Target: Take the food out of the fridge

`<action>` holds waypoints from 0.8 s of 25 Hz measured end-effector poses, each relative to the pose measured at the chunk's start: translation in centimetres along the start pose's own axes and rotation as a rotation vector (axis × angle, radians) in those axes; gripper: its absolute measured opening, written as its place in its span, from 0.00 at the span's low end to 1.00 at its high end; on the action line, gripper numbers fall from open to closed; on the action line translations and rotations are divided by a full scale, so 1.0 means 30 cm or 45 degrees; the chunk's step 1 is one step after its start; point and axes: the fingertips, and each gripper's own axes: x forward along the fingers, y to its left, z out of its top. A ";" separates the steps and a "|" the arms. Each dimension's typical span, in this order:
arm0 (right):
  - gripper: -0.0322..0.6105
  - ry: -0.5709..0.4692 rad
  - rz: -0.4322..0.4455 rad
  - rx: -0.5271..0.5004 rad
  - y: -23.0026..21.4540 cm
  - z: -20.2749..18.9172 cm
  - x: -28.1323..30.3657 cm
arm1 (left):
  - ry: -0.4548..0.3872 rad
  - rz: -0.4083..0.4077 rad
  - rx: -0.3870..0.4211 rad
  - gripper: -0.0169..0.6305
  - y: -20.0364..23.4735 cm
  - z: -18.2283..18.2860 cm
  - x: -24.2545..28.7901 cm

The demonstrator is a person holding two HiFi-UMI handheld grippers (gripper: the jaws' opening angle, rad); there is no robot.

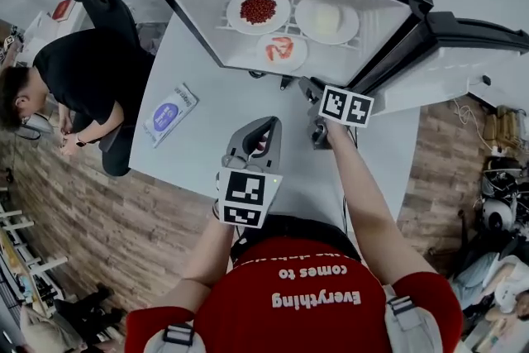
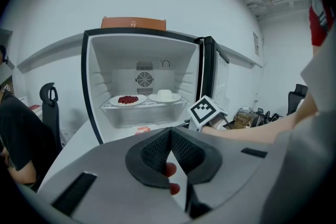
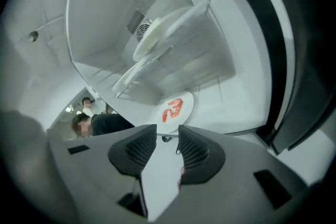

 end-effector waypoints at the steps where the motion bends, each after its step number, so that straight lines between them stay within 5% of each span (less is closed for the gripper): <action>1: 0.23 0.000 0.000 0.061 -0.018 0.007 0.035 | -0.003 -0.005 -0.014 0.03 0.006 0.003 0.010; 8: 0.25 0.014 -0.036 0.343 -0.119 0.011 0.199 | -0.003 -0.007 -0.103 0.03 0.061 -0.014 0.086; 14: 0.25 -0.004 -0.044 0.458 -0.135 0.028 0.265 | 0.077 0.003 -0.147 0.03 0.103 -0.096 0.143; 20: 0.13 -0.040 -0.105 0.524 -0.158 0.034 0.287 | 0.116 0.015 -0.170 0.03 0.124 -0.144 0.138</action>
